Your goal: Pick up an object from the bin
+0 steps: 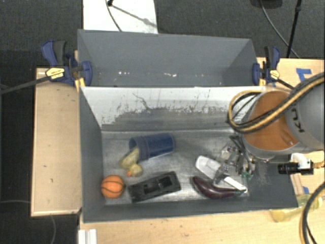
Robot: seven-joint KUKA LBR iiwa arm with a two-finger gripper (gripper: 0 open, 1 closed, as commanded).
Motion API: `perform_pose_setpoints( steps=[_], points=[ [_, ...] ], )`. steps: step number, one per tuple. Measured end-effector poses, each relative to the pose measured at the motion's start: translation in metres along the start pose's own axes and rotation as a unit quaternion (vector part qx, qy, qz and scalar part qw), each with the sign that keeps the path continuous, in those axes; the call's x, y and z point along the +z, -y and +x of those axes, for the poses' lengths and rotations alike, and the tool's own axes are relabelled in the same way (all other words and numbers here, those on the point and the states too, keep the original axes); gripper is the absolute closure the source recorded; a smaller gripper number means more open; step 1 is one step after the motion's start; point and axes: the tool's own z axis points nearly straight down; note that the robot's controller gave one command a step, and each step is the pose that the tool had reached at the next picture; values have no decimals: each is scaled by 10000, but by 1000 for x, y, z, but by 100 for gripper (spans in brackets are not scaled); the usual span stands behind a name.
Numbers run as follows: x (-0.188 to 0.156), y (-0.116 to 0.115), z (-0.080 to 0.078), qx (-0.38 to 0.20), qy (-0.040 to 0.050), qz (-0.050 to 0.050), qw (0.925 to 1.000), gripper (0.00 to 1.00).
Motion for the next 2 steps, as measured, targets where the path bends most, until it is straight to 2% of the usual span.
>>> perform_pose_setpoints(
  steps=[1, 2],
  points=[
    [-18, 0, 4, -14, -89, 16, 10000, 100],
    [-40, 0, 1, -22, -60, 7, 10000, 100]
  ],
)
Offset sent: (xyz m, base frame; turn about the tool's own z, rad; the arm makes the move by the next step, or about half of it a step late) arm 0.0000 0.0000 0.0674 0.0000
